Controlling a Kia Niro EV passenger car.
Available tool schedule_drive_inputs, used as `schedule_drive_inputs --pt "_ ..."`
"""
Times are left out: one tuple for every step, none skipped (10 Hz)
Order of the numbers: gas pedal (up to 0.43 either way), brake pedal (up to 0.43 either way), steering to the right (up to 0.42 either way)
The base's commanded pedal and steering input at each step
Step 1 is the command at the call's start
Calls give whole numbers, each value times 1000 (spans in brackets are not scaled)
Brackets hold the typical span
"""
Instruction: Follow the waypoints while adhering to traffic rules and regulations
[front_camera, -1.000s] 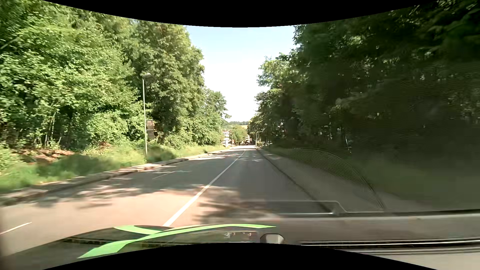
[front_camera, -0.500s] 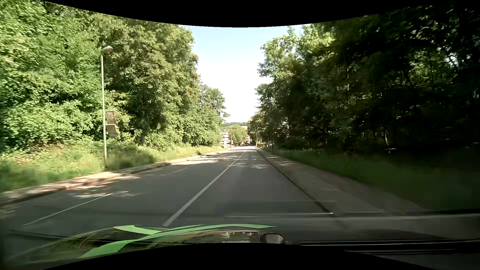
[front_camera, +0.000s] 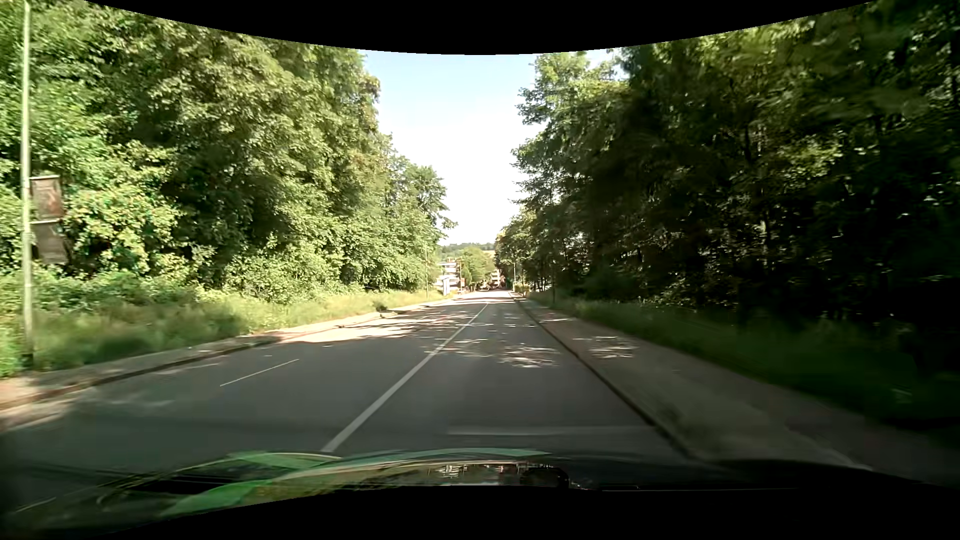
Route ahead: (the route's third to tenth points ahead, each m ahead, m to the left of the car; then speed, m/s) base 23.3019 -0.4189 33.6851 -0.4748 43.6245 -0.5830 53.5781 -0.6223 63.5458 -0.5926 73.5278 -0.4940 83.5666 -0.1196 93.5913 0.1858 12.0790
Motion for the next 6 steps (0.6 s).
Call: schedule_drive_inputs --pt "20 0 -3" --pt "20 0 -4" --pt "20 0 -4" --pt "20 0 -4" --pt "20 0 -3" --pt "20 0 -4"
